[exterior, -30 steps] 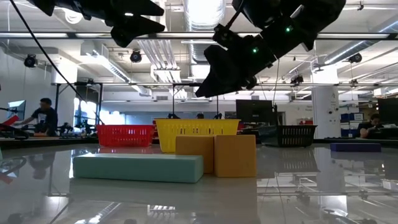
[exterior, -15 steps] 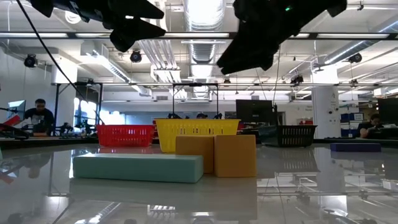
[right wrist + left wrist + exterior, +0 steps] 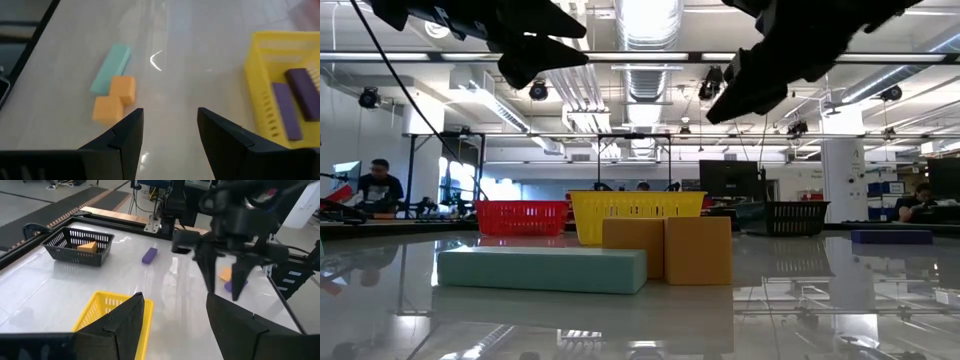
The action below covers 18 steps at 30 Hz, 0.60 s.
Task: Sort & place blocks by color
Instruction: Put the orange block into the black bin
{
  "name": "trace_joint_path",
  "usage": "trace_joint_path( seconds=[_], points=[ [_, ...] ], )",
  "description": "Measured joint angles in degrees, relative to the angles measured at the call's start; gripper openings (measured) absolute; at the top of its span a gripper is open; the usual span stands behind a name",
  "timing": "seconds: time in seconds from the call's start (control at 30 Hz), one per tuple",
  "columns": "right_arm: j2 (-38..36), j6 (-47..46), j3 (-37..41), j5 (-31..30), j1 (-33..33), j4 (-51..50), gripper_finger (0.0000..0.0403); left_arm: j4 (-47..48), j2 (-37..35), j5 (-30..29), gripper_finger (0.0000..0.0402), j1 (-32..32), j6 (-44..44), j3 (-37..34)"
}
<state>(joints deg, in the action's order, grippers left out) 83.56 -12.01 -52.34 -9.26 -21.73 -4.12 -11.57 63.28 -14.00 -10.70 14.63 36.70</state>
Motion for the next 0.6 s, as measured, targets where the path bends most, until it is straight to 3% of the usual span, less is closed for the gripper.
trace_joint_path(
  seconds=[0.33,0.6],
  points=[
    [7.2,-2.0,-0.8,-1.3,-5.8,5.8,0.0192,0.0,0.1,0.0,0.02,0.0,0.0,0.0],
    [17.1,0.2,-10.1,-6.0,-8.6,3.8,0.0233,0.1,0.1,0.0,0.02,0.0,0.0,-0.1]
  ],
)
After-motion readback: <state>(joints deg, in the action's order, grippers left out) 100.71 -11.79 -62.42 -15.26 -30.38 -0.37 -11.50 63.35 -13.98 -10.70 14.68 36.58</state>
